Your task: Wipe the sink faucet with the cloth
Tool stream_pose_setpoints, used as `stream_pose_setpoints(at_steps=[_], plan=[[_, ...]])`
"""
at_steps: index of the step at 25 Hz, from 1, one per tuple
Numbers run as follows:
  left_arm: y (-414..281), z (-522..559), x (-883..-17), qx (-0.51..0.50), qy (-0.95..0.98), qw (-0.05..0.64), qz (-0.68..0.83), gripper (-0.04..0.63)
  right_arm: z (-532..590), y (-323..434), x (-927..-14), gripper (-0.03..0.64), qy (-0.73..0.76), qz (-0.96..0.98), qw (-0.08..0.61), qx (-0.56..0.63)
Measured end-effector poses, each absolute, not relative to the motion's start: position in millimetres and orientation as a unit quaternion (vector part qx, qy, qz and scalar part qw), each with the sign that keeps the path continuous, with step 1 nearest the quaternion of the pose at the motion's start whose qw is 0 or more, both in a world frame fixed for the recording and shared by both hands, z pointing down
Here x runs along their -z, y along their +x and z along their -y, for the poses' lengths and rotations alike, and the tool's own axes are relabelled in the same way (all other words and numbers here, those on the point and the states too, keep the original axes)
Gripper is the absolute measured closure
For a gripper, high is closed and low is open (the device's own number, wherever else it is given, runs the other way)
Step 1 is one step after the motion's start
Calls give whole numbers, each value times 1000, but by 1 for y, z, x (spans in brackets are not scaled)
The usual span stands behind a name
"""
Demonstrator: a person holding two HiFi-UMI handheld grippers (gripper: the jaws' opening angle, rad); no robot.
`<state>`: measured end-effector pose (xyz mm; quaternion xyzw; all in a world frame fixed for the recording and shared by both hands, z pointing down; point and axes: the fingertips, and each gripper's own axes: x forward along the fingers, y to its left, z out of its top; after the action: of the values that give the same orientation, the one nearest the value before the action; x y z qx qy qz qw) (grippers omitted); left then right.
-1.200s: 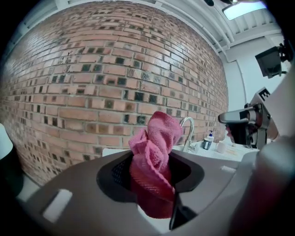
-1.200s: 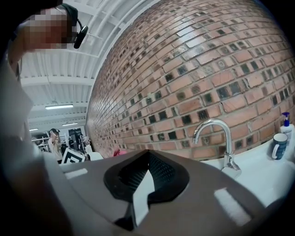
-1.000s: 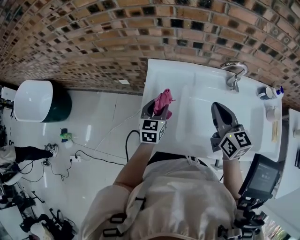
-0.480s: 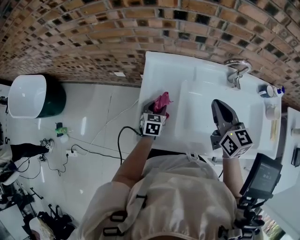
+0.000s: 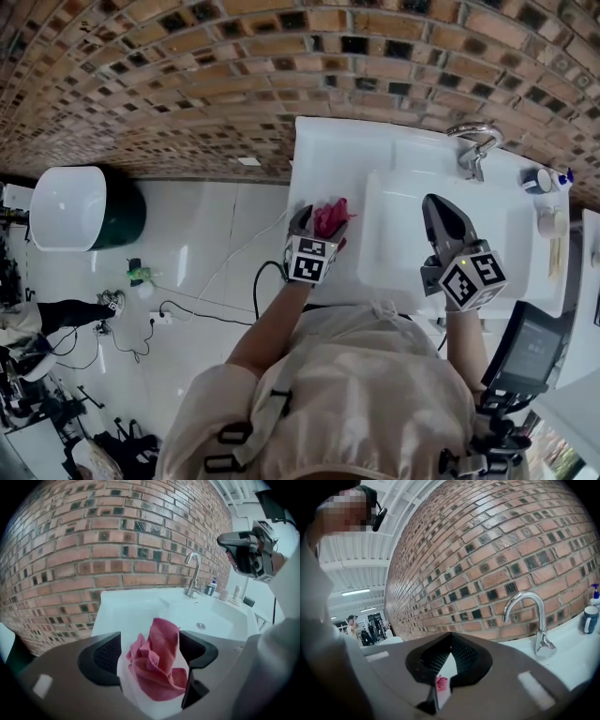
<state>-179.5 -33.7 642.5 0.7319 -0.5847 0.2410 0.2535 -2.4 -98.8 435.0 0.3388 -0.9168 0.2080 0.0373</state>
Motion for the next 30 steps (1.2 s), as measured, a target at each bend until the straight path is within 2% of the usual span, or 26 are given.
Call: stream_pose_setpoints(at_steps=[4, 12, 13, 17, 21, 30], plan=[[-176, 55, -581, -180, 757, 204, 594, 232, 101, -7, -422, 626, 339, 919, 23, -201], [-141, 98, -416, -33, 810, 31, 584, 240, 103, -9, -395, 627, 337, 929, 24, -151], [-137, 100, -399, -26, 815, 12, 579, 262, 104, -7, -392, 627, 338, 930, 25, -144], [-124, 101, -356, -6, 823, -23, 568, 473, 105, -2, -381, 627, 337, 933, 25, -123], [-113, 102, -342, -4, 831, -28, 556, 588, 104, 1, -371, 627, 333, 938, 28, -95], [-107, 107, -356, -26, 831, -4, 556, 592, 104, -2, -363, 627, 318, 945, 19, -79]])
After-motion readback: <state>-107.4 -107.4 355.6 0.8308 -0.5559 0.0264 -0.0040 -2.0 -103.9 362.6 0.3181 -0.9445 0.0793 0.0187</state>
